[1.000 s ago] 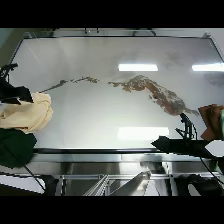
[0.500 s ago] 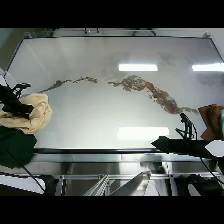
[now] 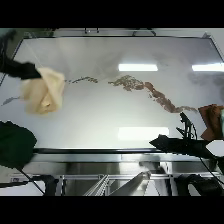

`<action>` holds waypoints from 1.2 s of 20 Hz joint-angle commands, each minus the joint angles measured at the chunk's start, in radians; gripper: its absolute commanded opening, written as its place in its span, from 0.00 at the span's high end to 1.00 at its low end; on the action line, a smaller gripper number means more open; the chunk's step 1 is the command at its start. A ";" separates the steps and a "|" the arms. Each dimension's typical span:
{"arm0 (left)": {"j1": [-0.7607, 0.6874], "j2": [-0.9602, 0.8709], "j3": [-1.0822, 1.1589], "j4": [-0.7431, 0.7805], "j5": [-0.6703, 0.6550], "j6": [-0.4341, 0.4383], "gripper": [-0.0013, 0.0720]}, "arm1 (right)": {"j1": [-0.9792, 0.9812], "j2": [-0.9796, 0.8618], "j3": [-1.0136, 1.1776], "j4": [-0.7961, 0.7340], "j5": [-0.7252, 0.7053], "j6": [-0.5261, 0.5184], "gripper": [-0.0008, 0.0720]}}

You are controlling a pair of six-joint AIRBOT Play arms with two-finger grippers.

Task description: Fold the shirts.

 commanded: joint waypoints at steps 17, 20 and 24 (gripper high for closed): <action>-0.252 -0.057 -0.462 0.032 -0.157 -0.160 0.01 | -0.204 -0.026 0.098 0.056 0.040 -0.364 0.03; -0.255 -0.037 -0.619 0.031 -0.143 -0.160 0.01 | -0.203 -0.190 0.098 0.156 0.028 -0.433 0.03; -0.299 -0.011 -0.796 -0.009 -0.074 -0.159 0.01 | -0.200 -0.510 0.153 0.384 0.004 -0.704 0.04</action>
